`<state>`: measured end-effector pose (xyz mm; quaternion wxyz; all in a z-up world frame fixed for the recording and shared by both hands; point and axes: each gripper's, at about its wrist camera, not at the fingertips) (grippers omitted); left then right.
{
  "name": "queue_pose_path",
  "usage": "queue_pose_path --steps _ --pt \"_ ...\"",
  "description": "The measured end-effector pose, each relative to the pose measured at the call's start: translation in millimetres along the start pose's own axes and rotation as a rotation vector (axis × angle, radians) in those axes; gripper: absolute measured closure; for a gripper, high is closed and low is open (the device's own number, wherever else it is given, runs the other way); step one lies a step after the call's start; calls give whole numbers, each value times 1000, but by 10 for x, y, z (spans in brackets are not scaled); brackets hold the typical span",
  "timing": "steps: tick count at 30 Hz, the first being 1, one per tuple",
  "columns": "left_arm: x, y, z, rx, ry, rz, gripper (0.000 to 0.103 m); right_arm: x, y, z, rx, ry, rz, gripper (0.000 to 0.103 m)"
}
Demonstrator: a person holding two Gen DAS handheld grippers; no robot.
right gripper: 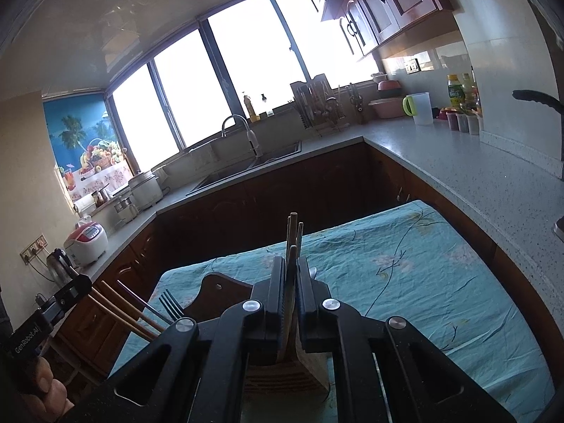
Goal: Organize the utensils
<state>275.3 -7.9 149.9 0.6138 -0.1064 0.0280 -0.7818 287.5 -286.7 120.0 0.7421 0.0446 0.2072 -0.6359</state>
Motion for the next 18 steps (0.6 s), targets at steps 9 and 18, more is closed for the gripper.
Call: queue_pose_path --steps 9,18 --pt "-24 -45 1 1 -17 17 78 22 -145 98 25 18 18 85" --pt "-166 -298 -93 8 -61 61 48 30 -506 176 104 30 25 44"
Point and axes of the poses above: each gripper's, at about its wrist camera, not at the fingertips, and y roughly the way its jaws point, x to its right, z to its top, and after that the axes turned 13 degrees about x, right-handed
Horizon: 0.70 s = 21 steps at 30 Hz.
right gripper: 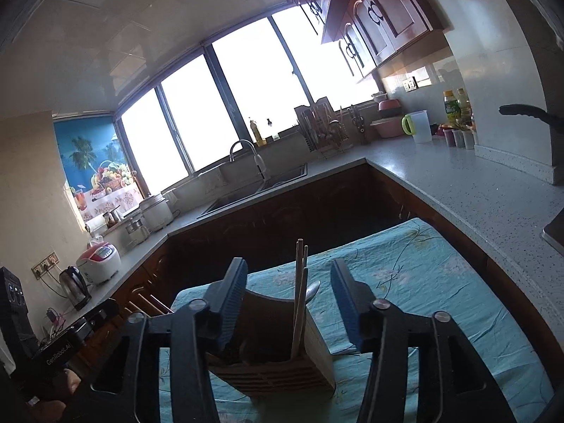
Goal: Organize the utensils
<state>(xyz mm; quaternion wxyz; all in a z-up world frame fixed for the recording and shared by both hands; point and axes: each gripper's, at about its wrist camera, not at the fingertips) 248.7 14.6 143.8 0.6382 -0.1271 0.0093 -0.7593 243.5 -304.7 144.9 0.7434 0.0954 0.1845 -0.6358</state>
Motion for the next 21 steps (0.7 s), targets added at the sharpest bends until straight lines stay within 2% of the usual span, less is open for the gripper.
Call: queue_pose_path --steps 4,6,8,13,21 --pt "-144 -163 -140 -19 -40 36 32 -2 -171 -92 15 1 13 22" --pt "-216 -253 -223 -29 -61 54 22 -8 -263 -184 12 -12 10 18" --pt "-278 -336 -307 -42 -84 71 17 -9 -337 -278 1 -20 9 15" --pt "-416 -546 -575 -91 -142 94 14 37 -565 -556 -41 -22 0 11" --pt "-443 -896 -1017 -139 -146 130 14 114 -940 -974 -105 -26 -14 10"
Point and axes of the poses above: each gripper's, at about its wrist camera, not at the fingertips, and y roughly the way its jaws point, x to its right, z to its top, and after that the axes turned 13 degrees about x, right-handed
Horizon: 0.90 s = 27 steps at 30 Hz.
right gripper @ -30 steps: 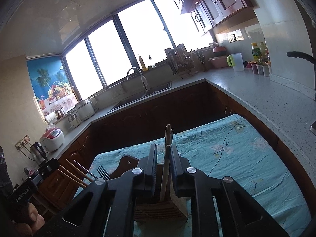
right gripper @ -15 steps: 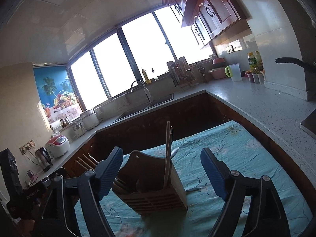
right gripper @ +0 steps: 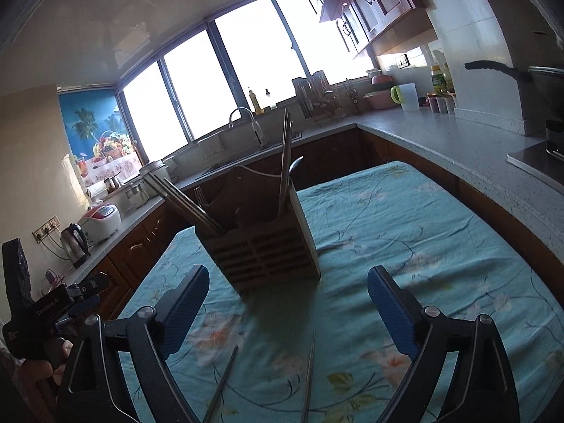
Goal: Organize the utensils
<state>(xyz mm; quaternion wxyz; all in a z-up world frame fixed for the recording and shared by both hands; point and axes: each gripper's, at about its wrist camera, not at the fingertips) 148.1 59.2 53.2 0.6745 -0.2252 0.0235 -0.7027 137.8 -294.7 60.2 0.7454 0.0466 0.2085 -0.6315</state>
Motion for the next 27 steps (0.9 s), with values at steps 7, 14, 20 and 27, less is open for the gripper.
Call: queue_pose_path --steps 7,14,20,27 --pt "-84 -219 -285 -26 17 20 14 19 -281 -255 4 -20 -25 7" --pt "-64 -461 -384 7 56 25 13 -67 -462 -455 -3 -60 -10 6" --pt "39 -770 -419 119 120 28 5 -249 -737 -403 111 -151 9 1" --pt "56 -998 -588 222 179 74 0 -314 -1062 -458 269 -239 -12 0"
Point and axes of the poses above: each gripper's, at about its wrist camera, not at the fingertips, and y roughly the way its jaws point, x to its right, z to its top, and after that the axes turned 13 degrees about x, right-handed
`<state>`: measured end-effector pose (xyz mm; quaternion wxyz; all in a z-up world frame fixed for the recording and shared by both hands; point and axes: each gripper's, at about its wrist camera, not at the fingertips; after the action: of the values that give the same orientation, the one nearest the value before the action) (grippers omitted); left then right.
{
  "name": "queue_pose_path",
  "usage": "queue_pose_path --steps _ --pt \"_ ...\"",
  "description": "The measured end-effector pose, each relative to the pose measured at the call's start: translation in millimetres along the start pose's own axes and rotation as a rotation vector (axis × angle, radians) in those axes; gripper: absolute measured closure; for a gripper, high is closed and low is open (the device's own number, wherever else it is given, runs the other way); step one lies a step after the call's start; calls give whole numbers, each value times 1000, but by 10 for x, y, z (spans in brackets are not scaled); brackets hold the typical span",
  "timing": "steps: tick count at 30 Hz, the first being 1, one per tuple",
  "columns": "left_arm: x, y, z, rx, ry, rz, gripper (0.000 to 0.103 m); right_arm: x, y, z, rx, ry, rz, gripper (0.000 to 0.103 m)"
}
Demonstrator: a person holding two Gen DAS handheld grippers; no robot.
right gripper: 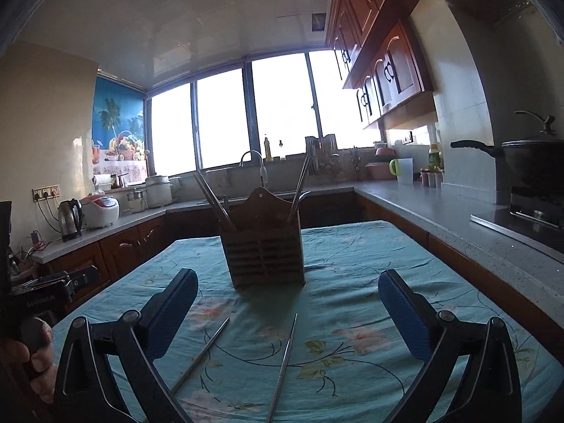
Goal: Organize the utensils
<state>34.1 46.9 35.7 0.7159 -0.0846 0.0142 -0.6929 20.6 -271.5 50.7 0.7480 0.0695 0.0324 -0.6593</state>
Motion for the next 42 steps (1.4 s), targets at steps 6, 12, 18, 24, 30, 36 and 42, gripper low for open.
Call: queue_pose_path --steps 6,12,18,24,30,36,42 --pt "49 -79 -117 -3 41 10 0 15 -100 -111 13 -15 -5 0" --pt "118 -104 -178 -17 58 10 0 9 -139 -182 -3 -25 -1 0" --pt "221 -157 -230 -11 100 10 0 6 -164 -216 -14 -37 -1 0" --pt "248 -165 -272 -23 110 17 0 52 -196 -252 -21 -37 -12 0" --pt "285 -164 -303 -27 129 22 0 98 -223 -273 -25 -31 -24 0" --pt "327 -172 -333 -34 150 31 0 90 -235 -290 -24 -37 -21 0" --pt "317 -178 -327 -28 146 40 0 66 -245 -288 -23 -37 -18 0"
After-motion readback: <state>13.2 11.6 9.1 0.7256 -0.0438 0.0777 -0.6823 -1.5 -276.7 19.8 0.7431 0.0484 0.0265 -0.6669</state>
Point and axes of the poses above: each gripper's, at about its wrist camera, not at the fingertips, and y roughly the way its jaws point, x to its right, z to its top, and after that the axes turned 13 degrees about x, right-handed
